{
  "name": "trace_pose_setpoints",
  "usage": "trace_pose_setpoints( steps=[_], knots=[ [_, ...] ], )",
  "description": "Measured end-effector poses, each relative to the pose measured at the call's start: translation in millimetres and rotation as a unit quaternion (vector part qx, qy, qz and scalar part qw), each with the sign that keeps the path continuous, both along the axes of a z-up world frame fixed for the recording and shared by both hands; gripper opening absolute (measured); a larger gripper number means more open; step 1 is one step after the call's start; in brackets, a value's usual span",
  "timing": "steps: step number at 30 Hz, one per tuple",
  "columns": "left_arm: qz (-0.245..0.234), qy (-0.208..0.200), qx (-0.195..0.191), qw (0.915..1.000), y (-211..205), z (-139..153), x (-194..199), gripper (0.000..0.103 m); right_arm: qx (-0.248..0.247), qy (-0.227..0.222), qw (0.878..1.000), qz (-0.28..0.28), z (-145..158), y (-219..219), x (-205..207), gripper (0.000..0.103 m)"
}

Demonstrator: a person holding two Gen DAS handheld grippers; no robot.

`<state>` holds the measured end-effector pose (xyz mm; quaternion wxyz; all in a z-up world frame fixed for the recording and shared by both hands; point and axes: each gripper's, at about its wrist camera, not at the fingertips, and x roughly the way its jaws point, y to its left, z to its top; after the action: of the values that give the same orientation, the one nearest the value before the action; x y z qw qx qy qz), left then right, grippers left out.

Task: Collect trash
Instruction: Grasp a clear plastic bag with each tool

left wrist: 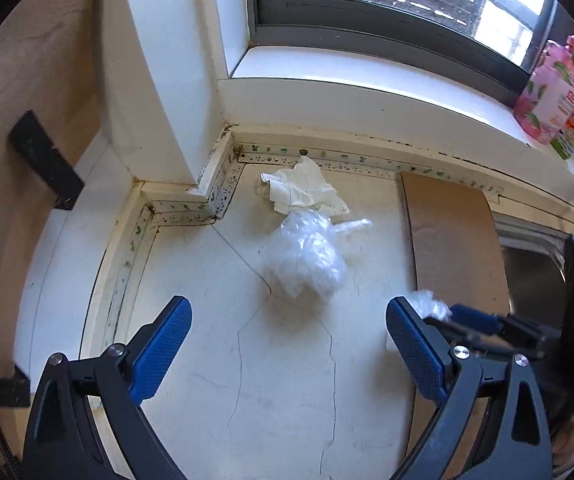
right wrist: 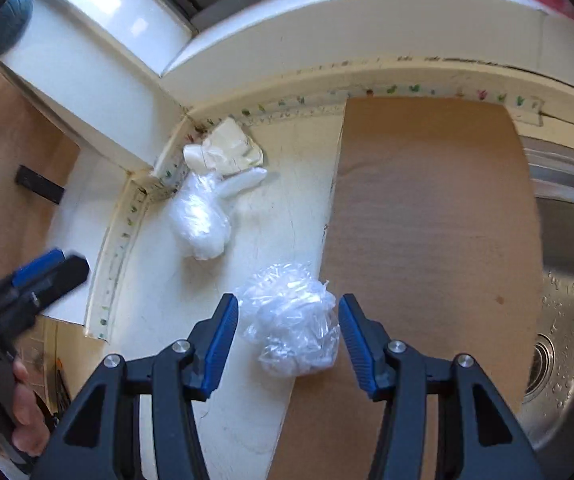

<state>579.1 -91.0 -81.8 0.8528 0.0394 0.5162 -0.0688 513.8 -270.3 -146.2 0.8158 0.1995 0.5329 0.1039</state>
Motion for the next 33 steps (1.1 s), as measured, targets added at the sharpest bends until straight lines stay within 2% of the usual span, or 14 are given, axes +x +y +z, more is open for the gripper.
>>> trace_pose_setpoints(
  steps=[2,5,6,7,8,11,15,20,25,29,33],
  knots=[
    [0.000,0.008,-0.002,1.0000,-3,-9,12,0.097,-0.013,-0.002,1.000,0.015,-8,7,4,0.052],
    [0.004,0.026,-0.005,0.9997,-9,-26,30,0.097,-0.006,-0.018,0.999,0.029,-11,10,5,0.052],
    [0.006,0.031,-0.005,0.9995,-10,-31,36,0.097,-0.005,-0.023,0.999,0.031,-11,11,5,0.049],
    [0.008,0.036,-0.006,0.9993,-11,-36,41,0.097,0.001,-0.028,0.999,0.036,-11,12,5,0.039],
    [0.009,0.041,-0.007,0.9991,-12,-40,45,0.096,0.003,-0.030,0.999,0.036,-11,11,4,0.037],
    [0.015,0.057,-0.017,0.9981,-14,-55,58,0.094,0.013,-0.033,0.999,0.028,-8,5,5,0.033],
    [0.028,0.080,-0.036,0.9958,-11,-71,71,0.088,0.036,-0.045,0.998,-0.003,1,-12,3,0.033],
    [0.047,0.113,-0.061,0.9906,-5,-95,85,0.057,0.050,-0.042,0.998,-0.022,-2,-24,1,0.033],
    [0.058,0.105,-0.074,0.9900,3,-100,81,0.024,0.060,-0.040,0.997,-0.029,-6,-26,-6,0.033],
    [0.064,0.095,-0.064,0.9914,9,-86,63,0.015,0.068,-0.050,0.996,-0.031,0,-22,-14,0.032],
    [0.060,0.076,-0.068,0.9930,13,-57,23,0.015,0.076,-0.061,0.995,-0.029,13,-15,-31,0.032]
  ],
)
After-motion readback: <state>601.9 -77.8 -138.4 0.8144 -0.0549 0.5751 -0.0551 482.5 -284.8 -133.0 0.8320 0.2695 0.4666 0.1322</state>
